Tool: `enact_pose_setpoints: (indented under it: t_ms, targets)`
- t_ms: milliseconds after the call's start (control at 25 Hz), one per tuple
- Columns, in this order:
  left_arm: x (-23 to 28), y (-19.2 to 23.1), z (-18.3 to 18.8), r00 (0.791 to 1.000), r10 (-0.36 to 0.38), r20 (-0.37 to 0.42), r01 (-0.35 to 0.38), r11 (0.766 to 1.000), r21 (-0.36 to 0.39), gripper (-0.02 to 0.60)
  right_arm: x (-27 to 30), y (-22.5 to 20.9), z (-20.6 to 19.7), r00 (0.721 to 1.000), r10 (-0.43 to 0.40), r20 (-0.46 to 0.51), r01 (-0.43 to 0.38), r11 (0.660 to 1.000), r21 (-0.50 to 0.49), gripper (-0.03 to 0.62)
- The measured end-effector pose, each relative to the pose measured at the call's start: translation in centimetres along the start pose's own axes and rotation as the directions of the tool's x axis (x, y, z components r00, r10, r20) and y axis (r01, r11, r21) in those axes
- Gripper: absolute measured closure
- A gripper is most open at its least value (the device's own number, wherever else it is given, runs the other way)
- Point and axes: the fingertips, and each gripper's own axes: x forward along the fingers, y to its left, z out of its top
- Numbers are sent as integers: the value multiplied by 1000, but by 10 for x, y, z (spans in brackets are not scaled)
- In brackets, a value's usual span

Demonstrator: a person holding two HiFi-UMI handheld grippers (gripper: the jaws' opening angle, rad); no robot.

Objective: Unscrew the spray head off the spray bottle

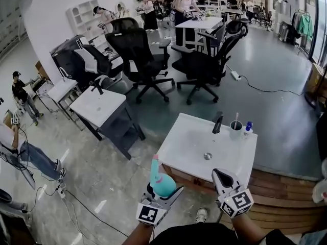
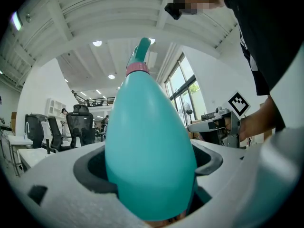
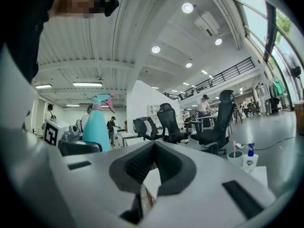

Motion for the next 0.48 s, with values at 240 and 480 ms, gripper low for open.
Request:
enact_pose_setpoints:
  t_ms: [240, 480]
  targets:
    - [43, 6, 0, 1000, 11, -20, -11, 1000, 9, 129, 11, -46, 1, 1000, -15, 0, 15, 1000, 17, 588]
    - [83, 1, -5, 999, -10, -38, 11, 1000, 9, 129, 19, -84, -1, 1000, -14, -13, 14, 999, 28, 588]
